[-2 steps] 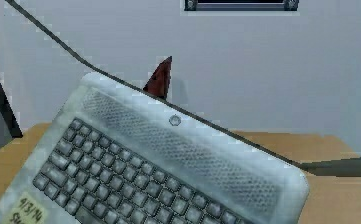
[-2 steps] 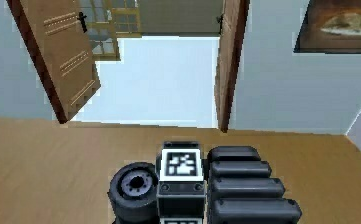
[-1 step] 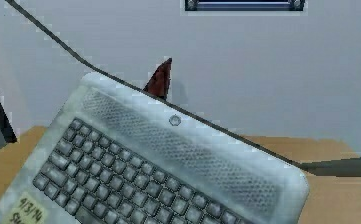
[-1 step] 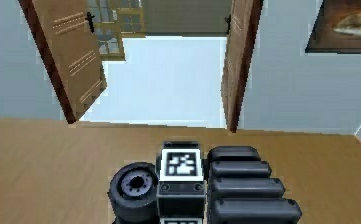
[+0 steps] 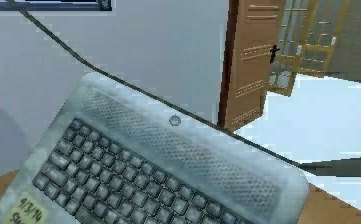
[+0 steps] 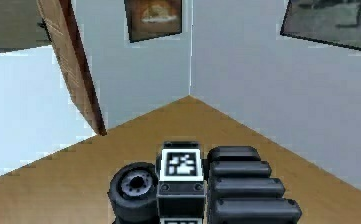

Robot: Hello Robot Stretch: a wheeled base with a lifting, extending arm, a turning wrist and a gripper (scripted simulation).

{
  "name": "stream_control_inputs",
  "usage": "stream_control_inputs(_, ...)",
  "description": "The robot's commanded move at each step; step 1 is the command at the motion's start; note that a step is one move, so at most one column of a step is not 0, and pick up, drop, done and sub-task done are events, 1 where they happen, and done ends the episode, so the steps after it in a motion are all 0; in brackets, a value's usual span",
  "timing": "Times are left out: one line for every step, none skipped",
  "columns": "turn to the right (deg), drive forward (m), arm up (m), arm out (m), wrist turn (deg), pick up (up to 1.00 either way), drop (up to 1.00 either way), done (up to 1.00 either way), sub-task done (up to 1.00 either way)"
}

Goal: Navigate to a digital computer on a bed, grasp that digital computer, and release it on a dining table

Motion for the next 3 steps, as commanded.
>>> stream_control_inputs(0.0,0.2,0.0,0.0,0.0,0.0,0.0,0.0,0.0)
stream_control_inputs(-45.0,0.0,0.0,0.0,0.0,0.0,0.0,0.0,0.0)
stream_control_inputs(-21.0,0.0,0.0,0.0,0.0,0.0,0.0,0.0,0.0)
